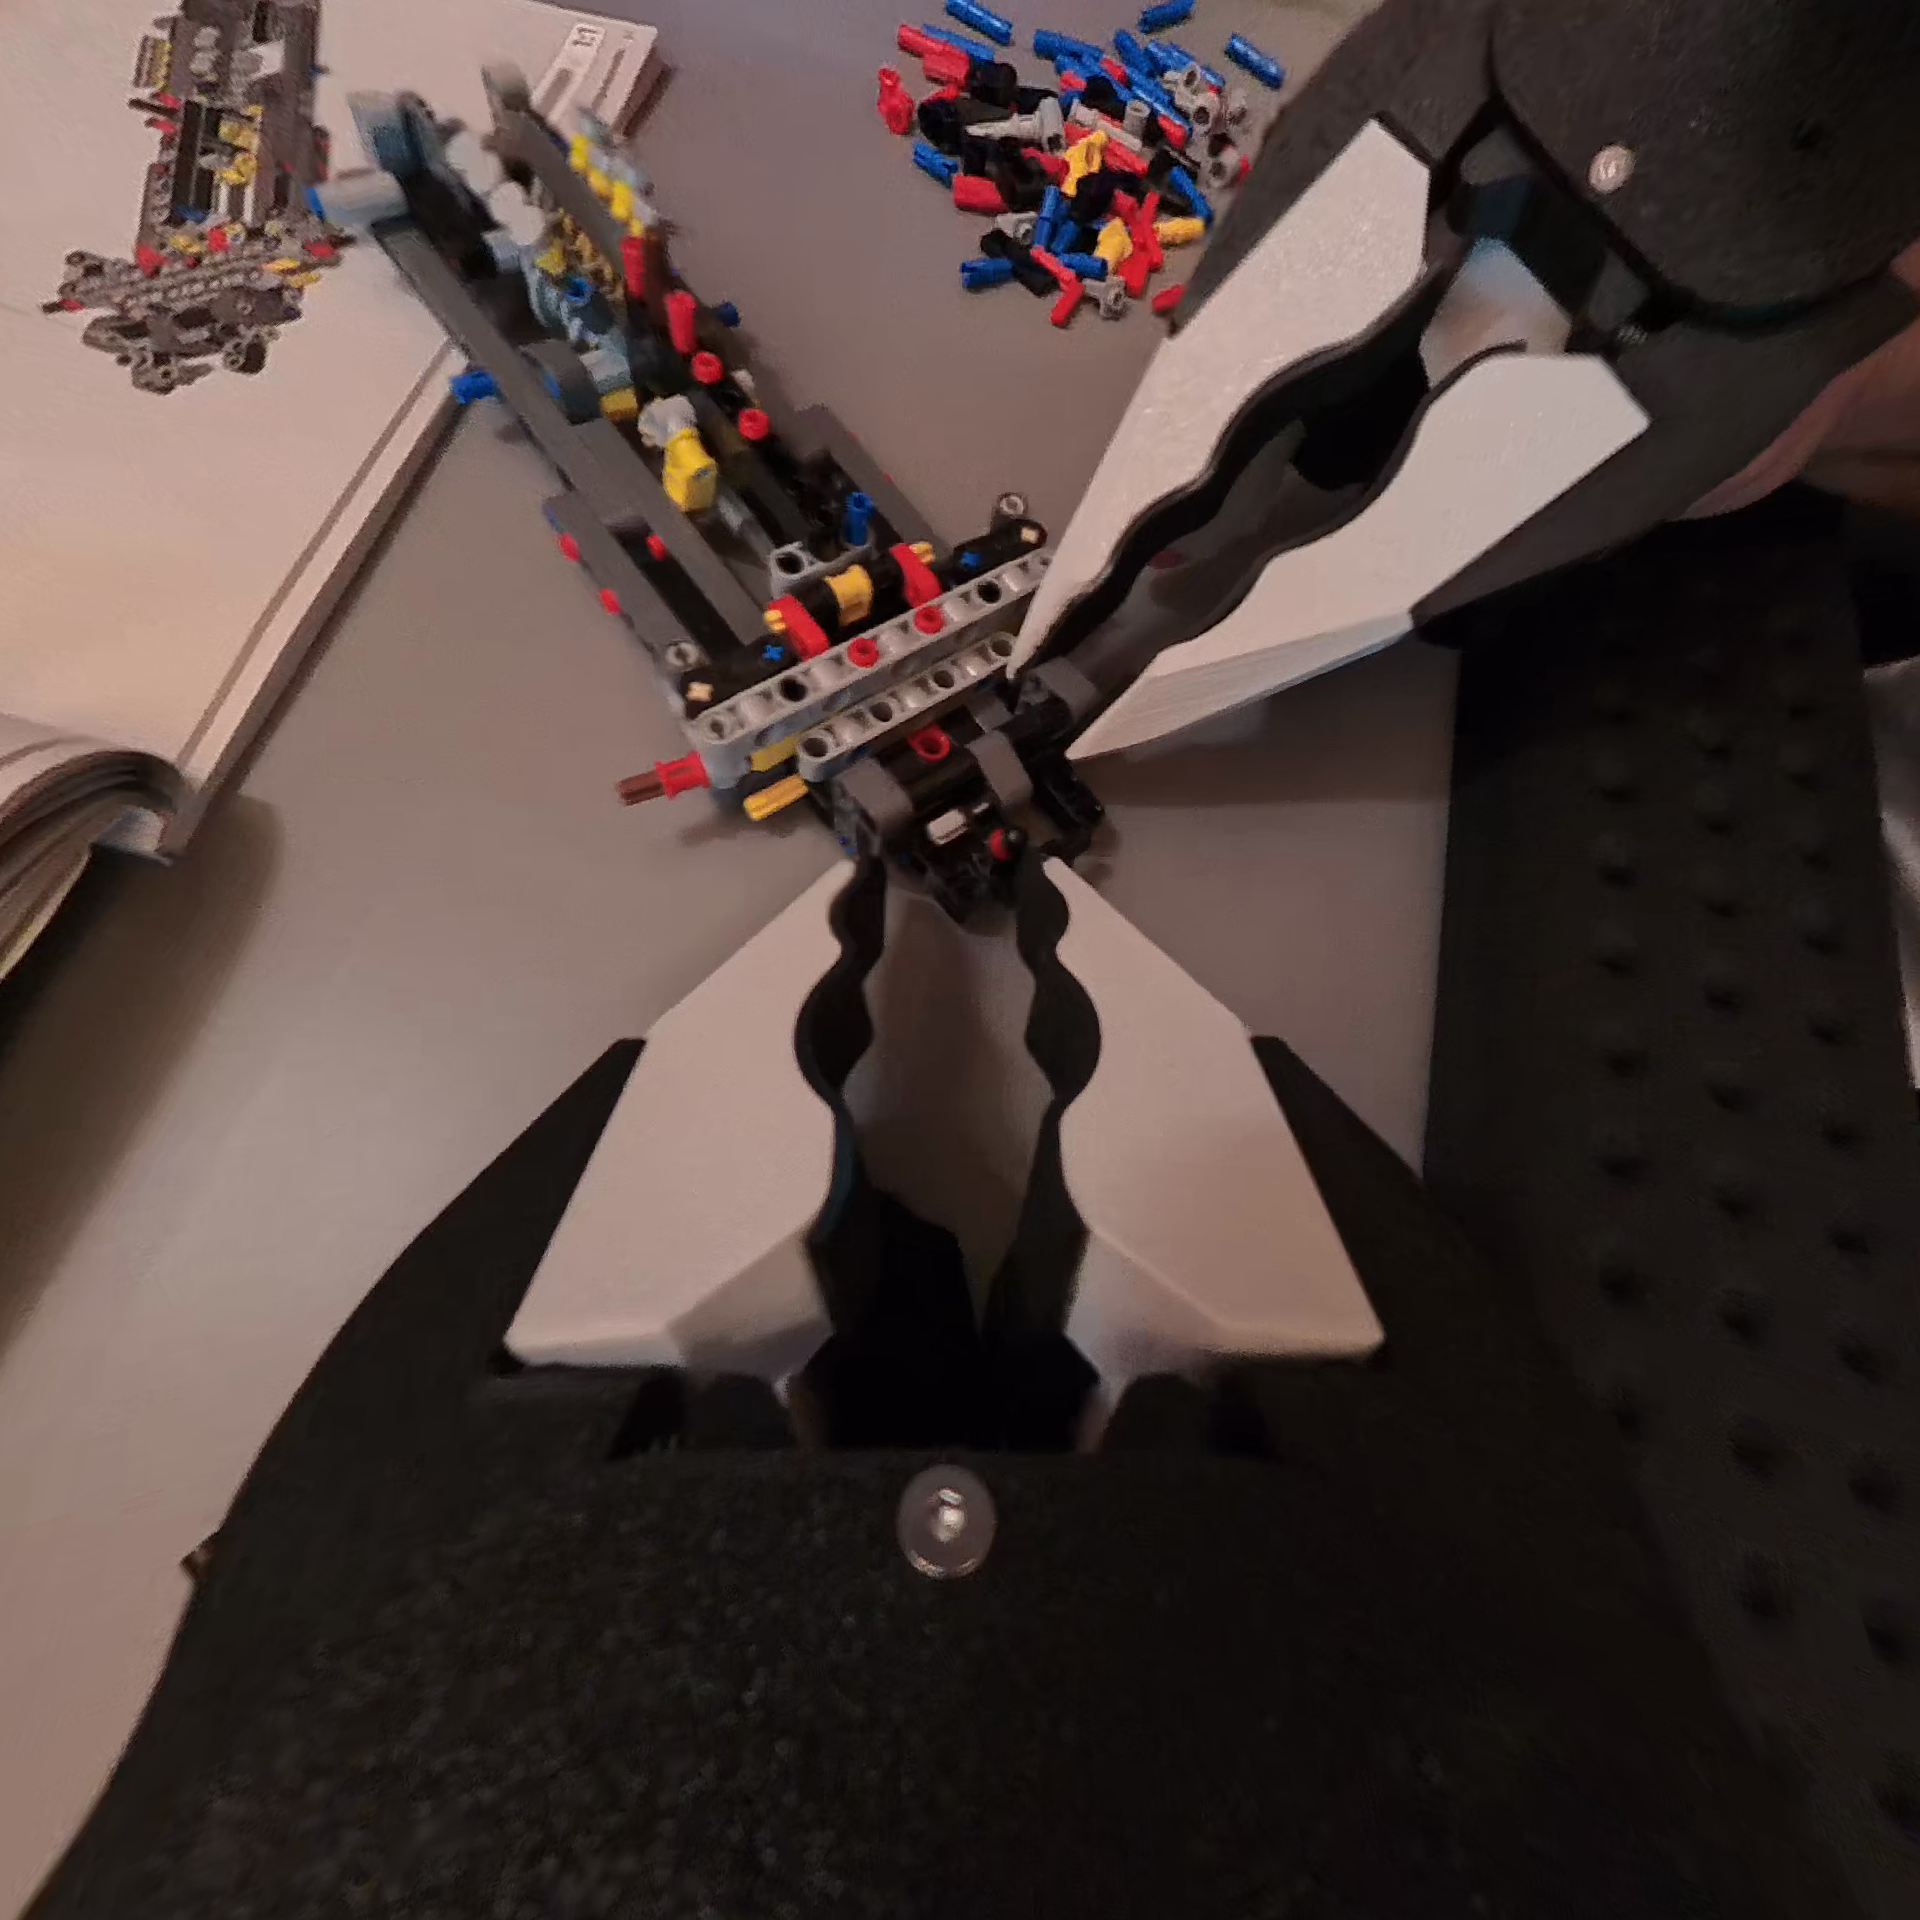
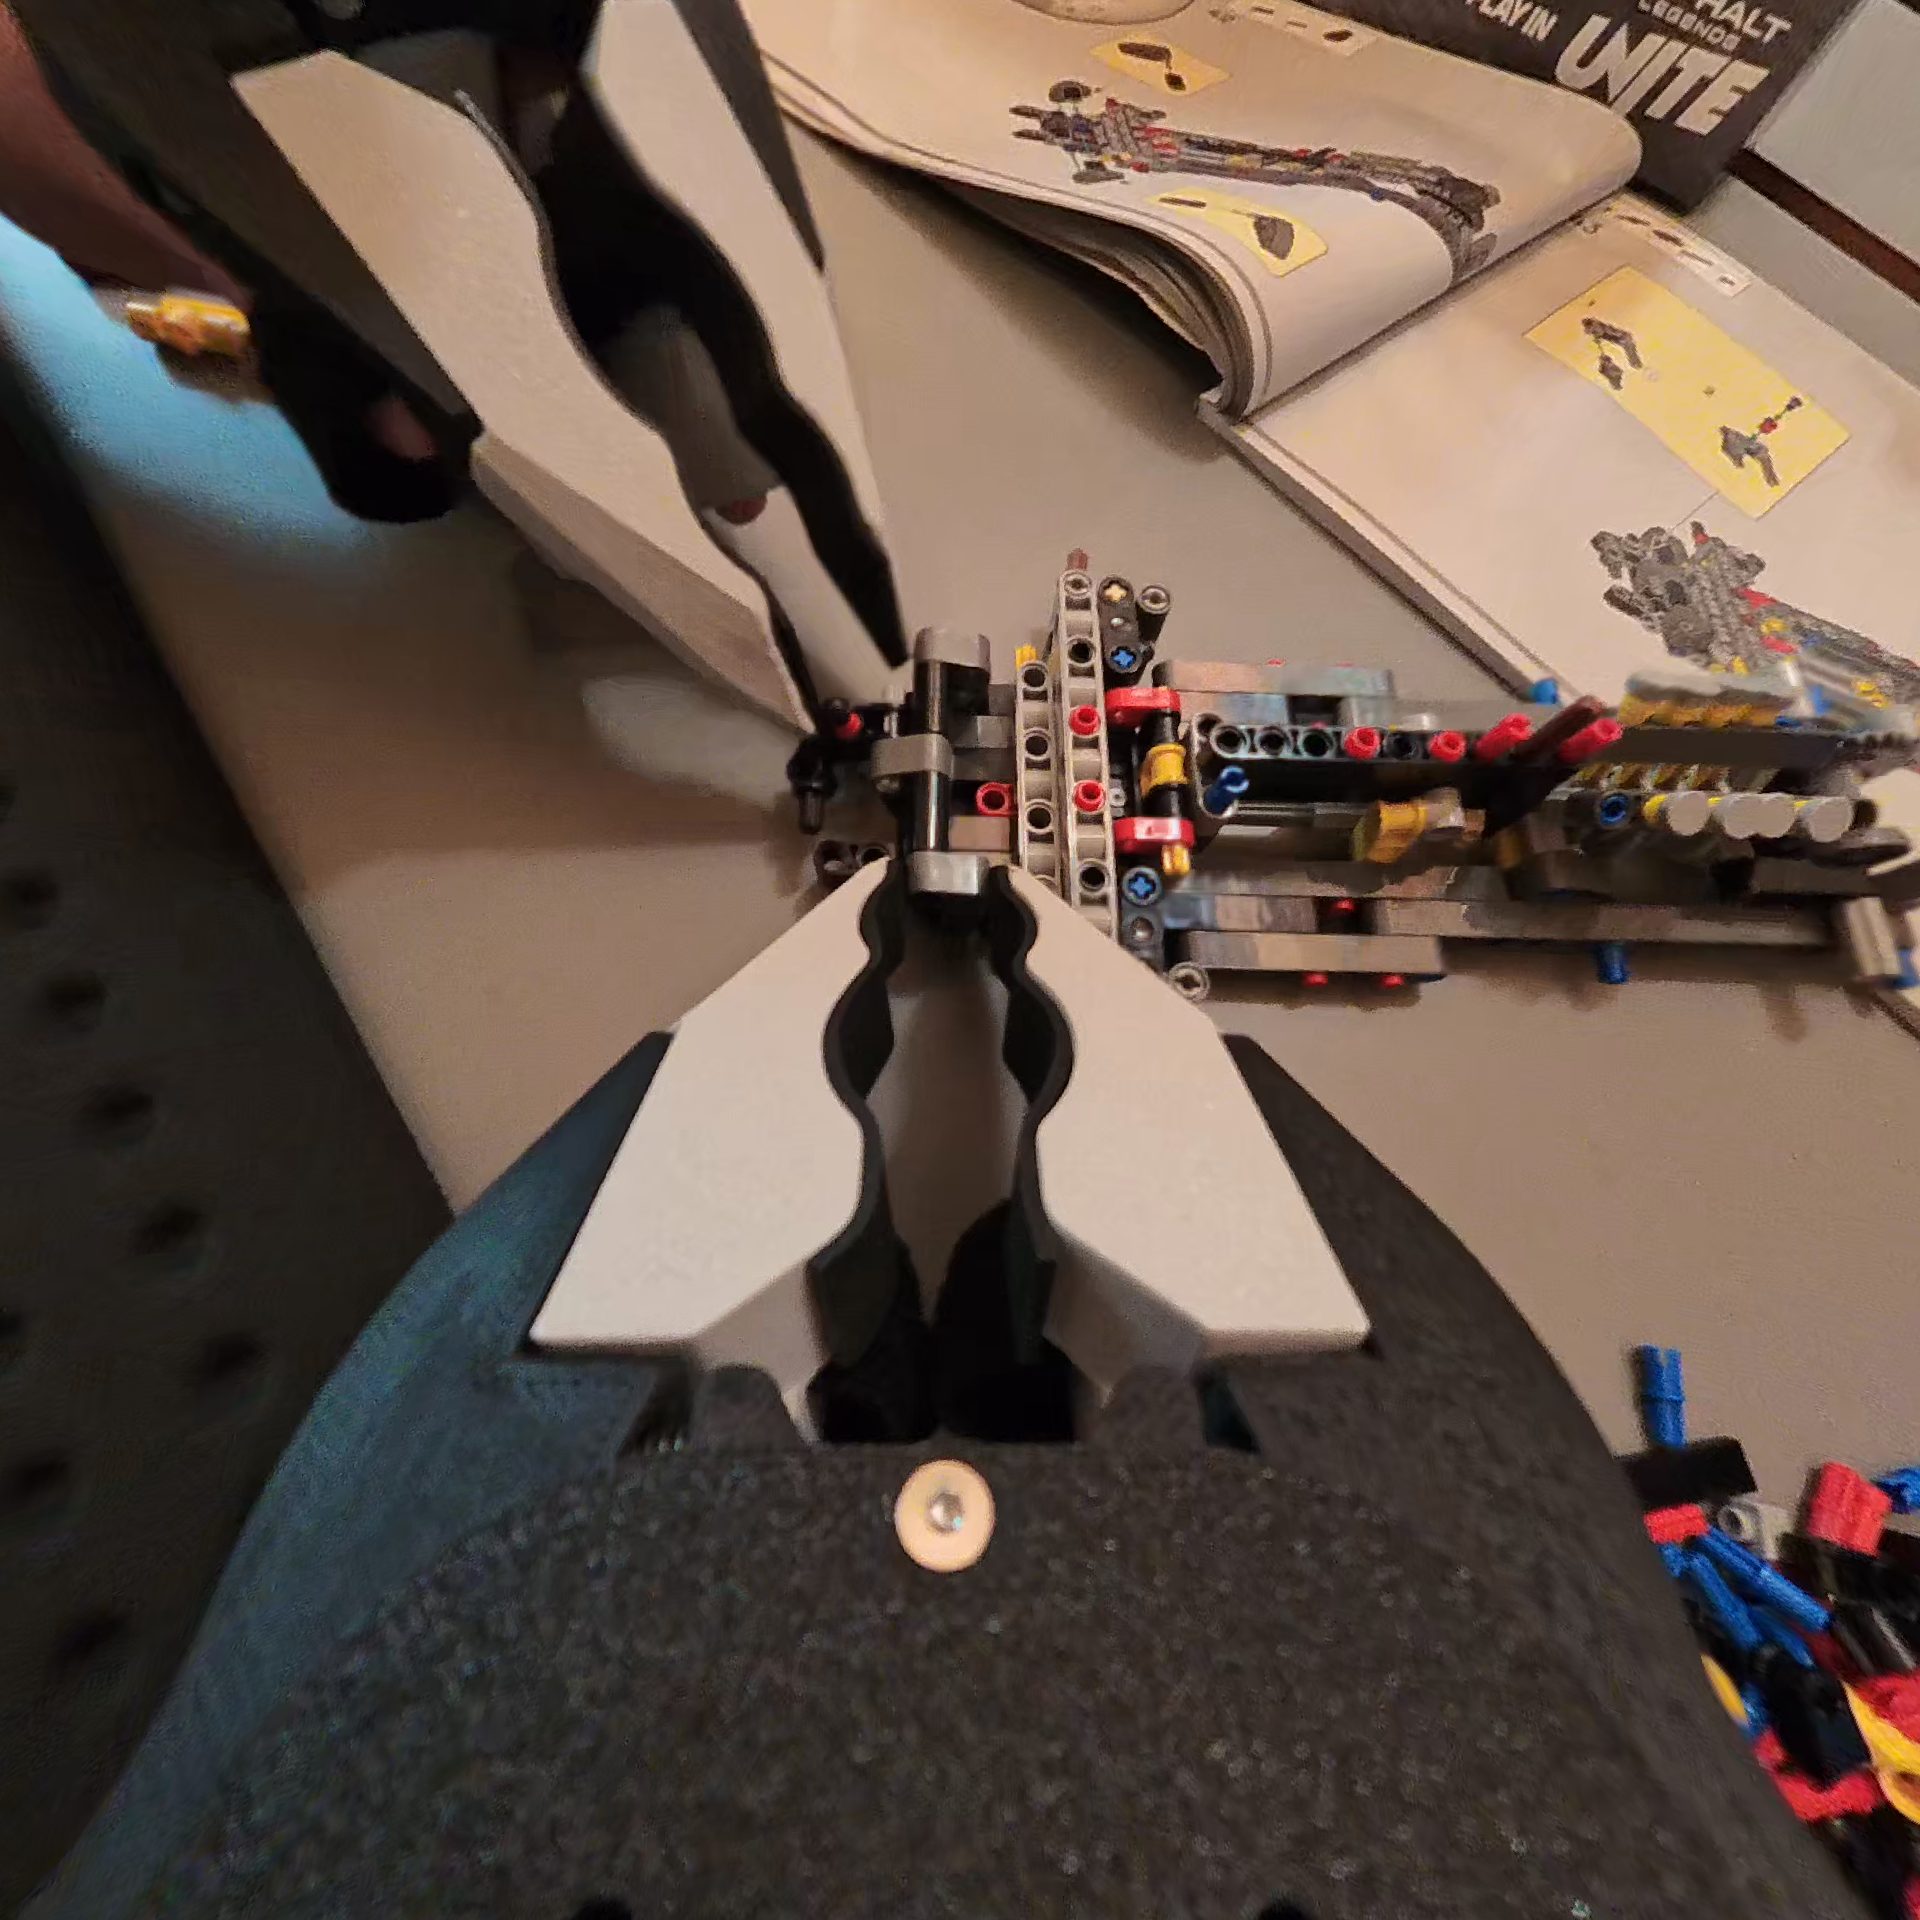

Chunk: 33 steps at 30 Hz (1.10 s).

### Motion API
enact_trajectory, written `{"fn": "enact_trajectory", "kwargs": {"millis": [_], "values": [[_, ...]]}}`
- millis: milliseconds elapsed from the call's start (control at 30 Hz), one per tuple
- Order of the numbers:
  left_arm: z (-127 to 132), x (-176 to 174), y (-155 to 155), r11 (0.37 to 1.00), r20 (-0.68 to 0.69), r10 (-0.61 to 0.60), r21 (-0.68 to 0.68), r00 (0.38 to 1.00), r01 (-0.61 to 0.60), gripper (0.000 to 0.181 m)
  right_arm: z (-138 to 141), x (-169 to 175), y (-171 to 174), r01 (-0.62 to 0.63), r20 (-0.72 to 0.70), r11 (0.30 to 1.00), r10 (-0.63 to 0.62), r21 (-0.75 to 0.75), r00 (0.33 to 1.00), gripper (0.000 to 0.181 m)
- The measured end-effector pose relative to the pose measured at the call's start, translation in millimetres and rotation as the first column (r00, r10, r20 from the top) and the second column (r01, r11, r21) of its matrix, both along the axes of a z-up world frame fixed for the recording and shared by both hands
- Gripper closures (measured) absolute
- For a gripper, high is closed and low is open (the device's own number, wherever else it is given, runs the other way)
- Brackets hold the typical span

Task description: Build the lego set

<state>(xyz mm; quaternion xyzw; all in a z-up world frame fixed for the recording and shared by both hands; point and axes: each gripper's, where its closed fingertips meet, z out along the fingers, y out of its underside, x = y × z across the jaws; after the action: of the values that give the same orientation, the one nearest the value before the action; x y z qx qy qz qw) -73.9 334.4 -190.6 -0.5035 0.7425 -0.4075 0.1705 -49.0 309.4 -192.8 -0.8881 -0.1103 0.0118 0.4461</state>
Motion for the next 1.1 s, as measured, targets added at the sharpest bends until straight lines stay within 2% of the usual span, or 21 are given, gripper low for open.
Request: {"fn": "enact_trajectory", "kwargs": {"millis": [100,367,533,767,1100], "values": [[5,0,0,0.998,-0.006,0.005,-0.066,1.0,-0.006,0.159,0,0,1,-0.001,0.005,1.0,0.001,0.0,1.0,0.167],[3,1,-10,0.995,-0.021,-0.008,-0.104,1.0,0.006,0.155,0,2,2,0.016,0.014,1.0,-0.016,0.001,1.0,0.167],[1,4,-8,1.0,-0.006,0.013,-0.029,1.0,-0.014,0.154,0,3,3,0.023,0.026,1.0,-0.023,0.002,0.999,0.167],[-6,7,-6,0.983,0.027,0.049,0.178,0.998,-0.053,0.144,2,1,7,0.043,0.042,0.999,-0.043,0.002,0.998,0.167],[-7,9,-4,0.964,0.04,0.057,0.259,0.998,-0.066,0.146,0,-1,8,0.038,0.07,0.999,-0.037,-0.009,0.997,0.167]]}}
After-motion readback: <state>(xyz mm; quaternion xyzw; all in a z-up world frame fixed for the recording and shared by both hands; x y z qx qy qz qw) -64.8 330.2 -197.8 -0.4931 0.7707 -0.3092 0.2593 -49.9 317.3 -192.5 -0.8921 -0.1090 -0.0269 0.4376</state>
